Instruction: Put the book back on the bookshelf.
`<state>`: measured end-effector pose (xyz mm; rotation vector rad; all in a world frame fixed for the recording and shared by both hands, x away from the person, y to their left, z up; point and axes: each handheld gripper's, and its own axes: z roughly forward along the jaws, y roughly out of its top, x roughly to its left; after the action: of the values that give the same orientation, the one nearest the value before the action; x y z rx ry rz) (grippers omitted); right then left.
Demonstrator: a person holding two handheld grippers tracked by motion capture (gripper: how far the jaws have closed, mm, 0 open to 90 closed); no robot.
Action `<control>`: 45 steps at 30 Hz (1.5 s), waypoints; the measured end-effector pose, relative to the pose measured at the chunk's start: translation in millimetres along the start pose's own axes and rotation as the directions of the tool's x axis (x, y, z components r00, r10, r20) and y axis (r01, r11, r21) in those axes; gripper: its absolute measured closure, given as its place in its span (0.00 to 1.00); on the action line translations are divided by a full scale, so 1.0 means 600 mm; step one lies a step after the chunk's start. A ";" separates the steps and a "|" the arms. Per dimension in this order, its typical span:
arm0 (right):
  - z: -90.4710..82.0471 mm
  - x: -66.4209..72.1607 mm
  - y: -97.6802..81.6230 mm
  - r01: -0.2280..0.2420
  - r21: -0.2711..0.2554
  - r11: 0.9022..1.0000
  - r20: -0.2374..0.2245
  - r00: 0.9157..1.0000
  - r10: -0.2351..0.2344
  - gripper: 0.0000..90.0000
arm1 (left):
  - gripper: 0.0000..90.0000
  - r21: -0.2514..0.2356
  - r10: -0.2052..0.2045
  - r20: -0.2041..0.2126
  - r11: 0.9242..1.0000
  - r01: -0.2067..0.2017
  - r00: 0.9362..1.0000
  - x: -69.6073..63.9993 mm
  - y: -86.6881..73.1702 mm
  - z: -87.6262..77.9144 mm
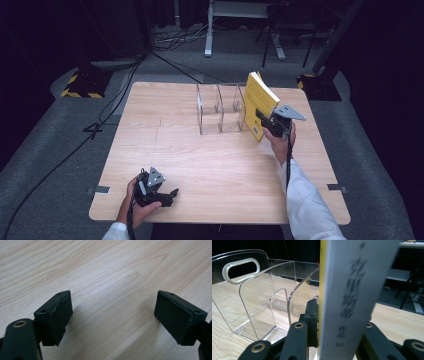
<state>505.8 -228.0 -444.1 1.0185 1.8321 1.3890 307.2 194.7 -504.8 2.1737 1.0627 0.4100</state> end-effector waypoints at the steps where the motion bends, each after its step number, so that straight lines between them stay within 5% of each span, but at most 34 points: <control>1: 0.000 0.000 0.001 0.010 -0.002 1.000 -0.003 1.000 -0.010 0.78 | 0.17 -0.002 -0.001 -0.001 1.000 0.001 1.000 0.000 0.000 0.000; 12: 0.006 0.011 0.022 0.080 0.002 0.997 0.028 0.996 -0.080 0.85 | 0.17 -0.001 0.002 -0.001 1.000 -0.002 1.000 0.000 0.000 0.000; 25: 0.032 0.007 0.062 0.073 -0.061 0.995 0.069 0.995 -0.069 0.85 | 0.17 -0.004 0.017 0.005 1.000 -0.017 1.000 0.000 0.000 0.000; 40: 0.061 0.002 0.026 0.007 -0.051 0.999 0.068 0.998 -0.004 0.84 | 0.17 -0.001 0.022 0.011 1.000 -0.022 1.000 0.000 0.000 0.000; 45: 0.062 0.006 0.022 0.029 -0.042 0.999 0.069 0.997 -0.026 0.84 | 0.17 -0.001 0.023 0.011 1.000 -0.023 1.000 0.000 0.000 0.000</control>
<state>537.8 -204.9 -441.1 1.0025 1.7533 1.3552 307.1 194.6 -504.7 2.1865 1.0321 0.4088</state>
